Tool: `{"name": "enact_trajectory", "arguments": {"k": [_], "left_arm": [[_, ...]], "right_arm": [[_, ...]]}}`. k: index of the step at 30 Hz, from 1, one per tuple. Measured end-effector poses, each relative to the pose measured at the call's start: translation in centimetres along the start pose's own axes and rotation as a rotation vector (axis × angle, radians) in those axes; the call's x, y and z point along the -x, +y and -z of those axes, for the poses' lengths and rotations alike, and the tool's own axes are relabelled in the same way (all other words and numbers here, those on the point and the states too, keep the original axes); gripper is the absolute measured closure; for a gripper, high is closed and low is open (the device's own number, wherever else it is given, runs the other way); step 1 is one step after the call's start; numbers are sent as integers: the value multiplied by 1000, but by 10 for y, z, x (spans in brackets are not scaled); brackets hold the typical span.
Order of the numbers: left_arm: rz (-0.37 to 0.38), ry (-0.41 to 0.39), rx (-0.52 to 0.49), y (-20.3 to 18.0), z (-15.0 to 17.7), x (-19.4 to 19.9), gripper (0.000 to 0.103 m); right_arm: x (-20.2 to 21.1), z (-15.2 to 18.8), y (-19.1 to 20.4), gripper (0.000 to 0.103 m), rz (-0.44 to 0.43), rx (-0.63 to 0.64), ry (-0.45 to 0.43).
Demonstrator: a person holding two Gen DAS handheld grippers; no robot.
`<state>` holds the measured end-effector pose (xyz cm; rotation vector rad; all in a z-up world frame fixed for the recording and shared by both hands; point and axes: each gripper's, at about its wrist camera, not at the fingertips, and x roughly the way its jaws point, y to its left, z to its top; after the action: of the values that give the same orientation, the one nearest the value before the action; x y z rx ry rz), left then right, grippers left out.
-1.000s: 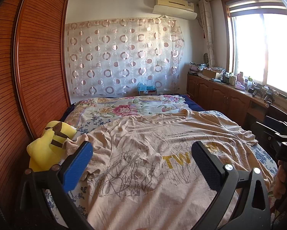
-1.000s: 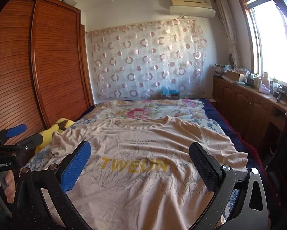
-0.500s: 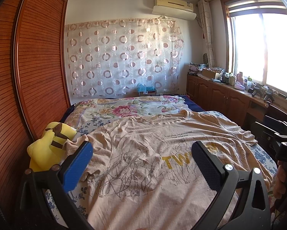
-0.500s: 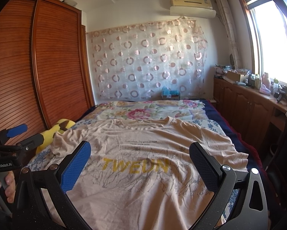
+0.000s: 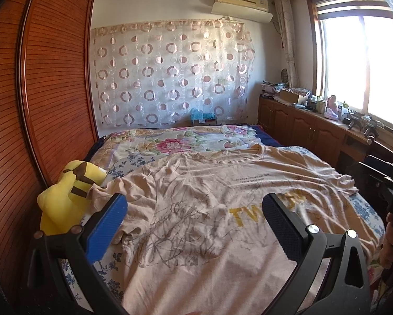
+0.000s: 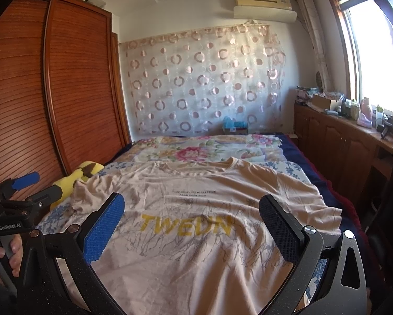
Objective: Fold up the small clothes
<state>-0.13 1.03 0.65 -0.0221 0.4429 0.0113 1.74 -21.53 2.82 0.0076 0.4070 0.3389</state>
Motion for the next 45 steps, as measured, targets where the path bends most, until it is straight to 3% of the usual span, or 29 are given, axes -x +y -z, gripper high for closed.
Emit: {"name": "enact_trajectory", "arguments": {"k": [7, 16, 21, 29, 35, 41, 45], "left_arm": [[4, 58, 42, 34, 12, -24, 0], [-49, 147, 61, 83, 33, -54, 0], [-56, 199, 96, 115, 43, -74, 0], [42, 267, 165, 154, 40, -107, 6], [-5, 311, 138, 178, 27, -138, 11], [-24, 373, 128, 197, 24, -172, 28], [-6, 409, 126, 200, 29, -189, 57]], "right_arm": [[-18, 12, 1, 0, -68, 31, 57], [-65, 35, 8, 0, -125, 96, 241], [-86, 56, 15, 2, -158, 114, 300], [-102, 66, 23, 2, -173, 138, 349], [-109, 69, 33, 2, -164, 186, 359], [-113, 72, 28, 2, -177, 155, 373], [-117, 73, 20, 2, -195, 110, 389]]}}
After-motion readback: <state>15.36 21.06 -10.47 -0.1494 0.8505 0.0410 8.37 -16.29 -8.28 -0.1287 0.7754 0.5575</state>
